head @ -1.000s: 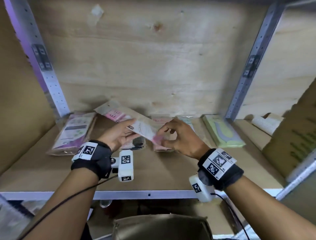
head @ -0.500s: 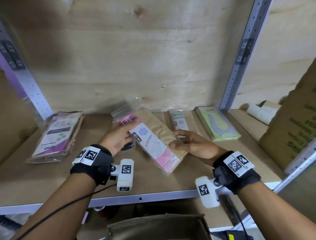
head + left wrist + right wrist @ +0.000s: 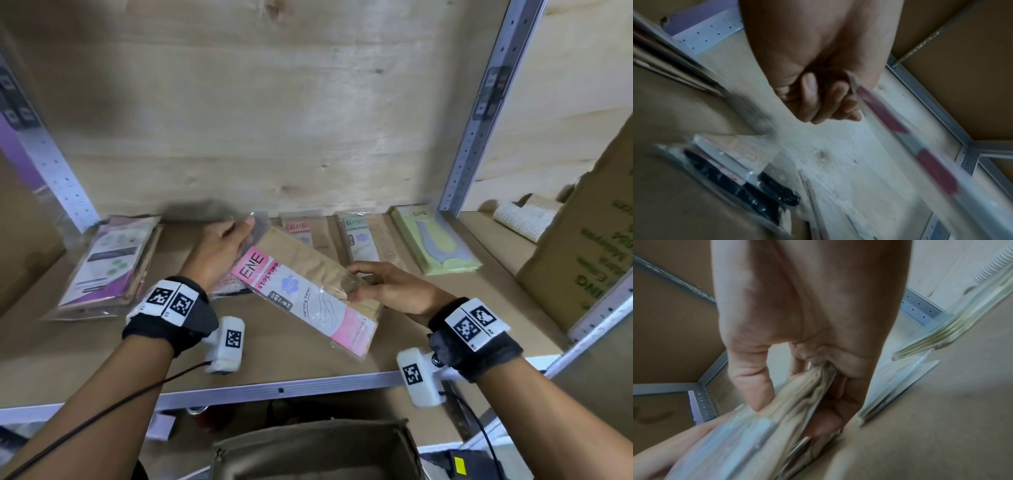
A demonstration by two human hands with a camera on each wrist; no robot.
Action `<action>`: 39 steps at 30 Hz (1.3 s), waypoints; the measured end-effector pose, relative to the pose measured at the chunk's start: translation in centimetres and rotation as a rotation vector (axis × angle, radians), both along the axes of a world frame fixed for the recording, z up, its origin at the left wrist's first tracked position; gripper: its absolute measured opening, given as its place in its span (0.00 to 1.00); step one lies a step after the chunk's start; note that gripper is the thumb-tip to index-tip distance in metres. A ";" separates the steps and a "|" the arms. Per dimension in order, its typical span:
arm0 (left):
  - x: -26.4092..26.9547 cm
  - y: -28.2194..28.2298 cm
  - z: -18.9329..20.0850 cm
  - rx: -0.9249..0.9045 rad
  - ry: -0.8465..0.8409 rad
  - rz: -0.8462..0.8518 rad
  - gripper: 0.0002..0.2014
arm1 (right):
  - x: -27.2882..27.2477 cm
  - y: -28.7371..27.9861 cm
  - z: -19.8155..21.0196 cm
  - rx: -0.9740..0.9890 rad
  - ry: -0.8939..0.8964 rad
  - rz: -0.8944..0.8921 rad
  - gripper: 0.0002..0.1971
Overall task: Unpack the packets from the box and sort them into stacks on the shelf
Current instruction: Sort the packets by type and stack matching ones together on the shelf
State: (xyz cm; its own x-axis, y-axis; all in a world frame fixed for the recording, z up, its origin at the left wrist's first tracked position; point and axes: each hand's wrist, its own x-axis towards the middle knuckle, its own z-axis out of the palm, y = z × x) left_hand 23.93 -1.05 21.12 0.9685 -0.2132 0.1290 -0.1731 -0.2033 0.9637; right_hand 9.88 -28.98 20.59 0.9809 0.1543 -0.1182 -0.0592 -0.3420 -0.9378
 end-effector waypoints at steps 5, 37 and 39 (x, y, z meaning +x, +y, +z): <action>-0.7 1.1 0.7 -0.016 0.177 -0.004 0.28 | -0.3 0.4 0.3 -0.007 -0.012 0.065 0.16; -5.2 -1.7 -0.5 0.048 0.483 -0.455 0.37 | 1.7 2.4 -0.6 0.595 0.062 -0.214 0.15; -5.6 -2.1 -0.7 0.115 0.426 -0.521 0.28 | 2.0 2.9 -1.0 0.549 0.041 -0.250 0.15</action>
State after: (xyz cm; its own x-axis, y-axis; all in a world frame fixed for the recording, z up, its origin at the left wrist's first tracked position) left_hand 18.33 -3.13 20.41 0.6969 -0.6550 -0.2920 0.1137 -0.3011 0.9468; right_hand 11.90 -26.08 19.64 0.9917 -0.0310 -0.1246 -0.1149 0.2199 -0.9687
